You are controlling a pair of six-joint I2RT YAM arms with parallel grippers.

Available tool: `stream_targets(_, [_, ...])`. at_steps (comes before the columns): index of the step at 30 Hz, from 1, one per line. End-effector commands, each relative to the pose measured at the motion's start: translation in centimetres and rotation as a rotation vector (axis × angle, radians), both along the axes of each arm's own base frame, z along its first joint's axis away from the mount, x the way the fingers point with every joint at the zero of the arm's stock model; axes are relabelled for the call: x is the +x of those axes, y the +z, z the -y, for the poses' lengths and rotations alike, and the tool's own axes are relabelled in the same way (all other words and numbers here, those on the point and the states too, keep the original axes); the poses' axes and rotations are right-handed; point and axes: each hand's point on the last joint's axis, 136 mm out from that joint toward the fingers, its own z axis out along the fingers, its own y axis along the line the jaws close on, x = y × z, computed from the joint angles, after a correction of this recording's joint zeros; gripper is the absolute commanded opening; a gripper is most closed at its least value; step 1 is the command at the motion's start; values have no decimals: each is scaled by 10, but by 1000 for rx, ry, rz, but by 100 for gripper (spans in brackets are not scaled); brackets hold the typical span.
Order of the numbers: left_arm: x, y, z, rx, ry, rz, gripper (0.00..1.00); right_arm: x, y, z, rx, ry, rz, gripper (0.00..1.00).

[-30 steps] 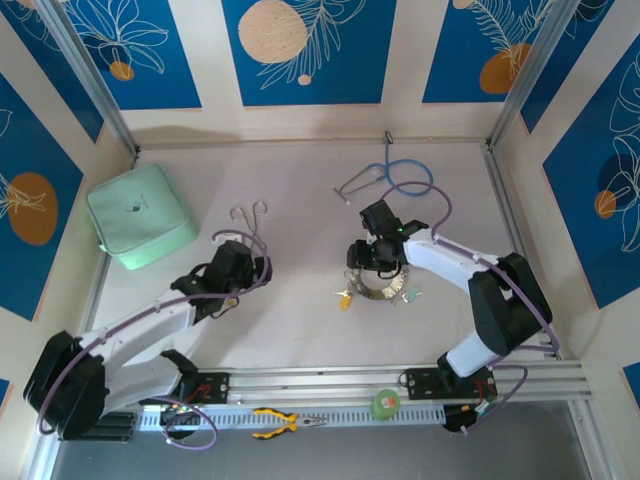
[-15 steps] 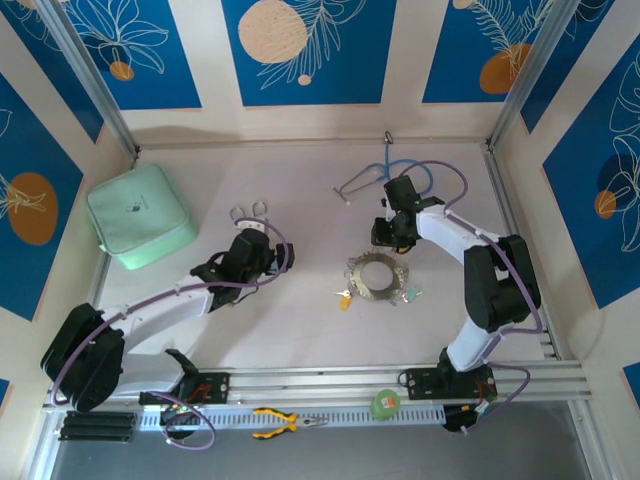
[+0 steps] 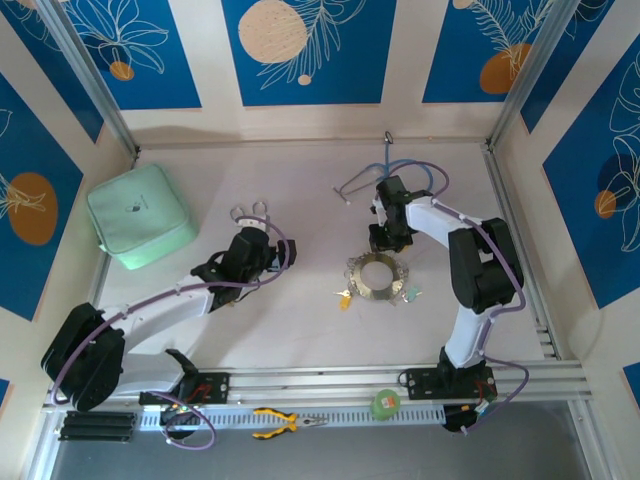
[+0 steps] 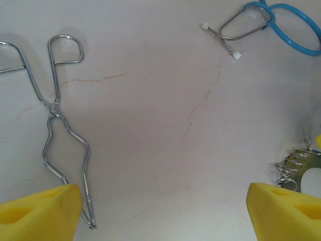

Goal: Put the keys on the keyring

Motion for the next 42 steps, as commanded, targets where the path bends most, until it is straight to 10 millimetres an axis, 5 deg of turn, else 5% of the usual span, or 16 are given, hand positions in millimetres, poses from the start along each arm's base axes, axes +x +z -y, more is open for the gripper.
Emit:
stream_targets(1, [2, 6, 8, -4, -27, 22, 85, -3, 1, -1, -14, 28, -27, 26])
stream_targets(9, [2, 4, 8, -3, -25, 20, 84, -5, -4, 1, -38, 34, -41, 23])
stream_targets(20, [1, 7, 5, -2, -16, 26, 84, -2, -4, 2, -55, 39, -29, 0])
stream_targets(30, [2, 29, -6, 73, -34, 139, 84, -3, 63, -44, 71, 216, 251, 0])
stream_targets(42, [-23, 68, 13, 274, -407, 472, 76, -67, 141, -128, 495, 653, 488, 0])
